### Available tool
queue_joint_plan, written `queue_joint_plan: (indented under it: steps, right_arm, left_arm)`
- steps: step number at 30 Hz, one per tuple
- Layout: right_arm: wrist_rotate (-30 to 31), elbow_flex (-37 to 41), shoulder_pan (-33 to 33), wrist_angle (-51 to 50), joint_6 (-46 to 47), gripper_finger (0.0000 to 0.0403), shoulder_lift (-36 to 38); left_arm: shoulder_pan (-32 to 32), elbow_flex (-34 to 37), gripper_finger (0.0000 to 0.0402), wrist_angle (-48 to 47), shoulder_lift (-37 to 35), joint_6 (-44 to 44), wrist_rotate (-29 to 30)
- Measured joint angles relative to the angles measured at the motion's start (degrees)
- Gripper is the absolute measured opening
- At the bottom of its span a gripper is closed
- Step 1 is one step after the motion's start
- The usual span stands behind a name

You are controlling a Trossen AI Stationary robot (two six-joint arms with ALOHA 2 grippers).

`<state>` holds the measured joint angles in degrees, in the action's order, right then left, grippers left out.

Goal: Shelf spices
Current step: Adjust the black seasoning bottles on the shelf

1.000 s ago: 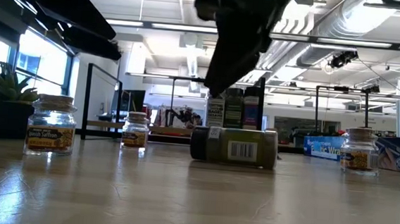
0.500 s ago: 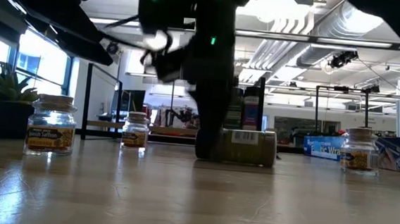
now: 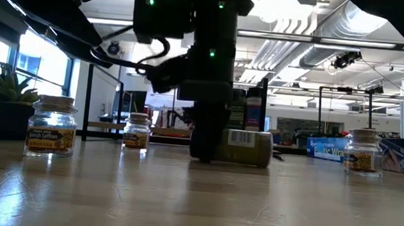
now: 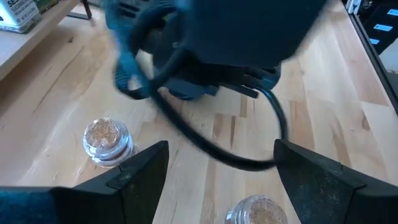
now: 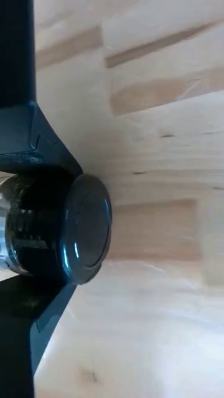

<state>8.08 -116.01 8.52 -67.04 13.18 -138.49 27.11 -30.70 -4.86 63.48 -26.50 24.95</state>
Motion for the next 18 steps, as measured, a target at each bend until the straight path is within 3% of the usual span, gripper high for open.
queue_joint_plan:
  steps: [4, 7, 11, 13, 15, 18]
  right_arm:
    - [6.8, 3.3, 2.9, 4.8, -0.1, 0.0191, 3.2]
    - [8.4, 14.9, 5.0, 16.2, 1.2, 0.0191, 11.3]
    - [12.5, 38.4, 8.6, 42.0, 8.7, 0.0191, 25.7]
    - [17.4, 49.2, 10.7, 58.5, 9.7, 0.0191, 31.2]
    - [23.6, 59.1, 12.4, 77.1, 7.8, 0.0191, 34.6]
    - [25.9, 70.1, 13.3, 101.9, 2.6, 0.0191, 35.0]
  left_arm:
    - [0.4, 0.0, 0.0284, 0.0, 0.0, -0.4, -0.3]
    - [1.3, 0.0, 0.0284, 0.0, 0.0, -0.4, 0.3]
    - [2.6, 0.0, 0.0284, 0.0, 0.0, -0.3, 2.5]
    - [3.0, 0.0, 0.0284, 0.1, 0.0, -0.3, 3.8]
    - [3.1, 0.0, 0.0284, 0.9, 0.0, 0.0, 4.9]
    - [3.1, 0.0, 0.0284, 2.3, 0.0, 0.8, 6.2]
